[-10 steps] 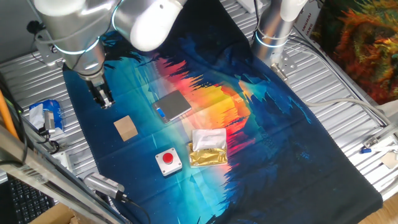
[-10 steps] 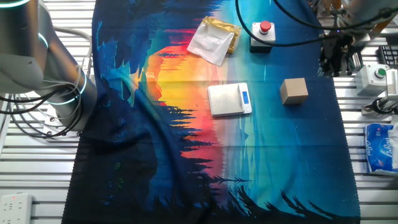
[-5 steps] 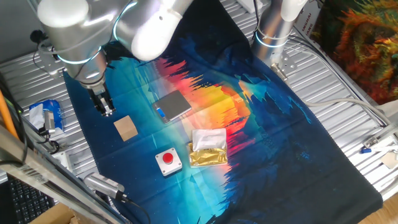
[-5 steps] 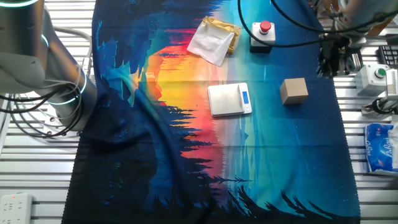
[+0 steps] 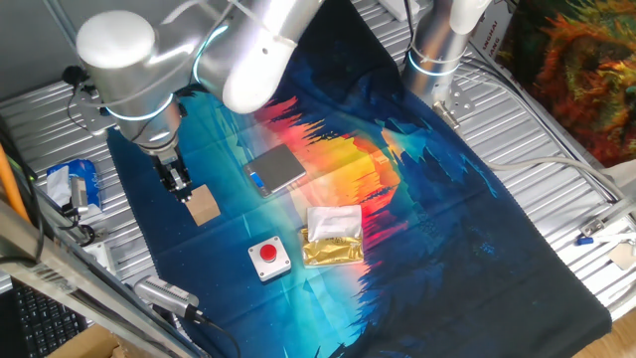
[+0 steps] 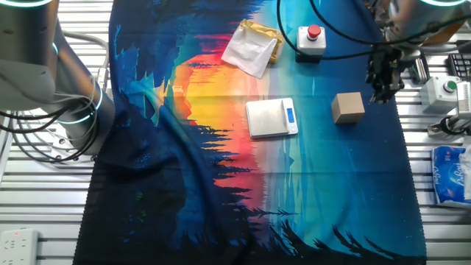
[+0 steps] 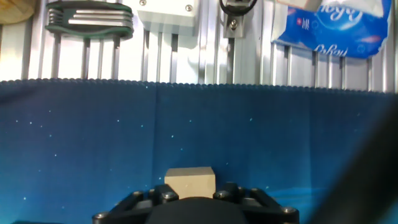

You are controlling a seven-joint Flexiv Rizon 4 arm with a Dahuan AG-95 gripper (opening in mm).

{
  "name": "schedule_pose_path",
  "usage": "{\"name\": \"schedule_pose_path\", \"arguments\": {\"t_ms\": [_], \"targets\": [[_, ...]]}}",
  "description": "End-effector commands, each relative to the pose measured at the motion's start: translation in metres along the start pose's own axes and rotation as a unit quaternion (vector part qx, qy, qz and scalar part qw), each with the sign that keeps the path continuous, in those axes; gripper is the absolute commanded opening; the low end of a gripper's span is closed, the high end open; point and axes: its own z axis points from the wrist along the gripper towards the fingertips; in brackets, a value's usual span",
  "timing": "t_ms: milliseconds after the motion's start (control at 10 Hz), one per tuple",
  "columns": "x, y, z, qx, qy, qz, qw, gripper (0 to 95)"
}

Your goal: Place the block on the scale

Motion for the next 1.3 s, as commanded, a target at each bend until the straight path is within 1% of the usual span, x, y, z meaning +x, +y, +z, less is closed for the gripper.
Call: {"name": "schedule_pose_path", "arguments": {"t_ms": [100,200,500,600,800,1000,1100,1300], "targets": [[0.001,0.000,0.006,-0.007,0.000,0.004,1.0000,95.0],[0.002,0.000,0.009,-0.008,0.001,0.007,0.9999,95.0],[0.006,-0.001,0.026,-0.008,0.000,0.008,0.9999,95.0],[0.008,-0.001,0.029,-0.011,0.000,0.009,0.9999,95.0],[0.008,-0.002,0.030,-0.011,0.004,0.011,0.9999,95.0],[0.010,-0.001,0.031,-0.009,0.004,0.008,0.9999,95.0],[0.013,0.001,0.033,-0.008,0.004,0.009,0.9999,95.0],[0.015,0.001,0.034,-0.002,0.003,0.003,1.0000,95.0]]}}
